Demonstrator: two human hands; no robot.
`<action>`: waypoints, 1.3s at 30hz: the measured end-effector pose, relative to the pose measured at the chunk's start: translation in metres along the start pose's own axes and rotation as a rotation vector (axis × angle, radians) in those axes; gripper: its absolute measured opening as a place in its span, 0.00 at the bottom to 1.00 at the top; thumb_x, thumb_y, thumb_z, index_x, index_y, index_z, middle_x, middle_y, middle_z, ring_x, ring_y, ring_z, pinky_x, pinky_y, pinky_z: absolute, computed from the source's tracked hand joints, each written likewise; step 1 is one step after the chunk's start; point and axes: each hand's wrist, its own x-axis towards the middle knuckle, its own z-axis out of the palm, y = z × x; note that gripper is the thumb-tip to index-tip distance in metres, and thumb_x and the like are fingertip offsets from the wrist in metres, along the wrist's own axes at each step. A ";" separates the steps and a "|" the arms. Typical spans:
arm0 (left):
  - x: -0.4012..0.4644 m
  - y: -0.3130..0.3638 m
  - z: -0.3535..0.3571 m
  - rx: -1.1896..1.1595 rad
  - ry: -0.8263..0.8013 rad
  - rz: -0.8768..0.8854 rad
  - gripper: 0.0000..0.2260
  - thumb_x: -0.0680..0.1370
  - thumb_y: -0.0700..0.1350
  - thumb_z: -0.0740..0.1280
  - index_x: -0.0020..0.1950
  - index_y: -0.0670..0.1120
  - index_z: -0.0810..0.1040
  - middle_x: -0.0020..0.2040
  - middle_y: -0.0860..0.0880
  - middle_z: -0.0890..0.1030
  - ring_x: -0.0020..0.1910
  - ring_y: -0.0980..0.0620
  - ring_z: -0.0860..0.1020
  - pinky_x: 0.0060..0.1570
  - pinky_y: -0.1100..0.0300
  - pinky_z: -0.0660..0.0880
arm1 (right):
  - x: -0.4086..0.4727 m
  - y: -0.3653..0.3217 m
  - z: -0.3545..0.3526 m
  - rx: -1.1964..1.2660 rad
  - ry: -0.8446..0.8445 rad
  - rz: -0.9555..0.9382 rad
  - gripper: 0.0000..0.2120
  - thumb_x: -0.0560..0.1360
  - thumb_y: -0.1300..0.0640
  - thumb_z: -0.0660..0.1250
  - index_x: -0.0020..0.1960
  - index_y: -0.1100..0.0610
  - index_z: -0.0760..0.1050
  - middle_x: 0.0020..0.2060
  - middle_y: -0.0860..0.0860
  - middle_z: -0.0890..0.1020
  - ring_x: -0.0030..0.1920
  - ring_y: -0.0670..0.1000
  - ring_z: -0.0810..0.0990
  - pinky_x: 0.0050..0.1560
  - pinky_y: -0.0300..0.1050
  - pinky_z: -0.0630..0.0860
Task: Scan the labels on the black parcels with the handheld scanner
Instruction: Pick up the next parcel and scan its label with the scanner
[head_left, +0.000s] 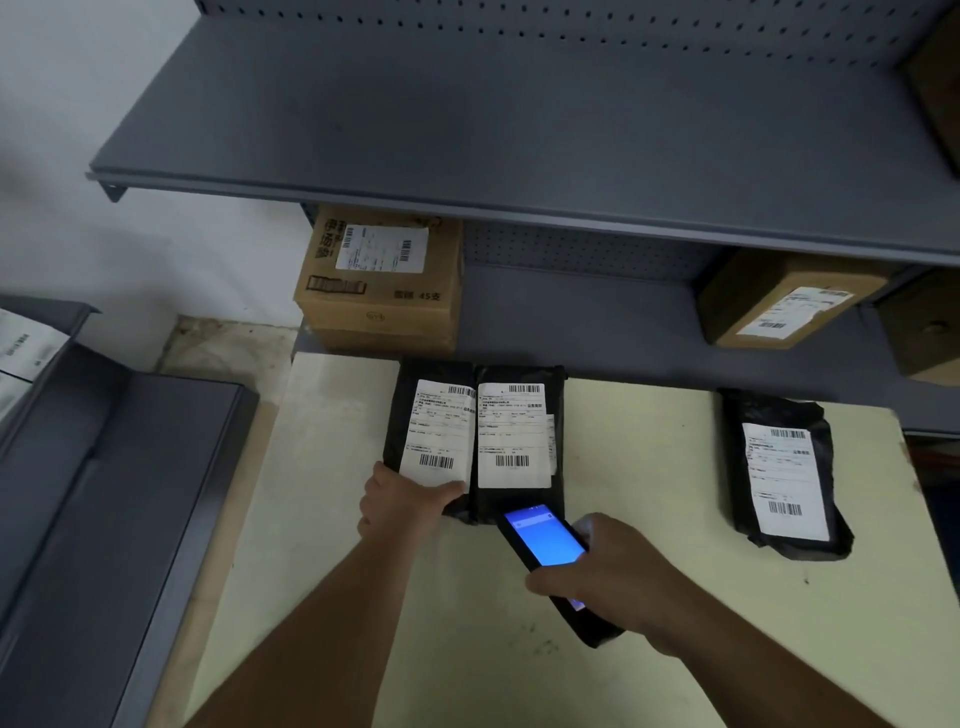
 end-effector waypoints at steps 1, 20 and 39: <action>0.001 0.000 0.001 0.016 0.002 -0.008 0.59 0.51 0.67 0.80 0.77 0.45 0.66 0.70 0.43 0.76 0.71 0.39 0.75 0.69 0.38 0.75 | 0.000 0.001 -0.001 0.003 0.001 0.003 0.25 0.63 0.45 0.80 0.54 0.54 0.76 0.34 0.48 0.83 0.31 0.47 0.78 0.32 0.39 0.73; -0.012 0.019 -0.002 -0.052 0.004 -0.082 0.51 0.60 0.53 0.87 0.73 0.46 0.60 0.69 0.39 0.68 0.67 0.32 0.74 0.61 0.38 0.79 | -0.005 0.022 -0.012 0.049 0.017 0.007 0.24 0.65 0.45 0.80 0.54 0.52 0.75 0.36 0.49 0.83 0.33 0.47 0.78 0.32 0.38 0.73; -0.017 -0.004 -0.037 -0.288 -0.193 -0.043 0.19 0.70 0.42 0.82 0.58 0.36 0.85 0.53 0.39 0.87 0.53 0.39 0.86 0.61 0.44 0.84 | -0.026 0.038 -0.016 0.074 0.040 -0.022 0.24 0.65 0.45 0.80 0.55 0.53 0.75 0.37 0.49 0.84 0.35 0.47 0.79 0.35 0.39 0.73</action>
